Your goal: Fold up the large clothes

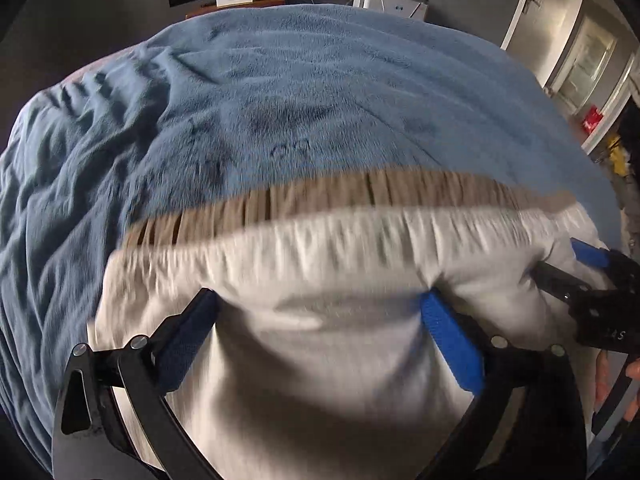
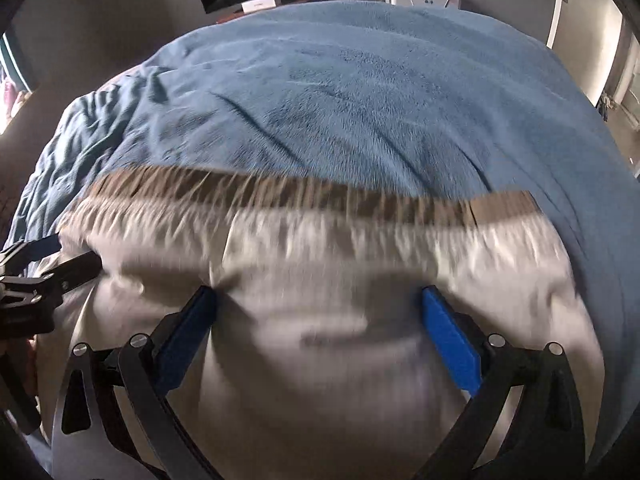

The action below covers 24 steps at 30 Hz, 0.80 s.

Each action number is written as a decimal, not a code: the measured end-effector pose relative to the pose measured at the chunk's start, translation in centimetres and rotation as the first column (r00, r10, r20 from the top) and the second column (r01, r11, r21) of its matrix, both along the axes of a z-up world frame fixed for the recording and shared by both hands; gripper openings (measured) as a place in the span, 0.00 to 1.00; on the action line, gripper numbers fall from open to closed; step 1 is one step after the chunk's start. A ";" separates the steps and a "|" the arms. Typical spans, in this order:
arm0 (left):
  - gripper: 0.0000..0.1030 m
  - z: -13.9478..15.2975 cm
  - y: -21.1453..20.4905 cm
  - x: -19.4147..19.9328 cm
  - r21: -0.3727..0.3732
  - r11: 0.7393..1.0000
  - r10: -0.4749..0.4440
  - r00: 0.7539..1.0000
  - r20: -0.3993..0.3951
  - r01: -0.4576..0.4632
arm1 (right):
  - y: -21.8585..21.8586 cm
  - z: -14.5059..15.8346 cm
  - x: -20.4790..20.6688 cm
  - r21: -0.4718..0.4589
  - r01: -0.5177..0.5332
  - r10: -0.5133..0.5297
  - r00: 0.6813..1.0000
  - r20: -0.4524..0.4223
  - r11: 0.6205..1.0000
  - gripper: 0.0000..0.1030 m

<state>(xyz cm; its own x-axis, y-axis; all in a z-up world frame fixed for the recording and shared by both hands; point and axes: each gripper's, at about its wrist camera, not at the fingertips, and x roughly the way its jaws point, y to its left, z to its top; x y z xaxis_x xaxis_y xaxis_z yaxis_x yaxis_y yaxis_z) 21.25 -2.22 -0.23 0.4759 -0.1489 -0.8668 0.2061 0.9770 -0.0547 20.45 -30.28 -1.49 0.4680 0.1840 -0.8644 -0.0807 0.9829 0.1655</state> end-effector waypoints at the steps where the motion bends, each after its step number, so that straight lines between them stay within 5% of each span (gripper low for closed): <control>1: 0.95 -0.1 -0.2 0.5 0.005 1.000 -0.003 1.000 0.001 0.003 | -0.3 -0.5 1.0 0.016 0.005 -0.005 1.000 -0.013 1.000 0.94; 9: 0.95 -2.0 -1.1 2.4 0.034 0.999 0.005 1.000 -0.005 -0.005 | -1.1 -2.7 2.5 0.059 0.051 -0.051 0.999 0.001 0.997 0.94; 15: 0.94 1.6 1.5 -1.8 -0.121 0.992 0.032 0.995 0.089 -0.021 | -2.2 0.2 -0.6 0.100 0.008 -0.015 0.997 0.073 0.995 0.94; 17: 0.94 1.5 2.8 -3.2 -0.072 0.996 0.051 0.993 0.109 -0.043 | -3.1 0.2 -1.5 0.015 0.003 -0.004 0.996 0.089 1.000 0.94; 18: 0.95 0.8 3.3 -3.1 -0.037 0.998 0.061 0.994 0.089 -0.058 | -4.0 -0.1 -1.7 0.010 0.023 -0.023 0.996 0.081 1.000 0.94; 20: 0.95 -0.2 5.4 -3.3 -0.091 0.992 0.096 0.995 0.031 -0.093 | -7.3 -0.7 -1.9 0.081 0.121 -0.123 0.992 0.026 0.989 0.92; 24: 0.95 -0.7 9.6 -4.4 -0.086 0.975 0.209 0.978 0.011 -0.207 | -12.0 -0.8 -3.6 0.029 0.222 -0.222 0.975 0.003 0.975 0.92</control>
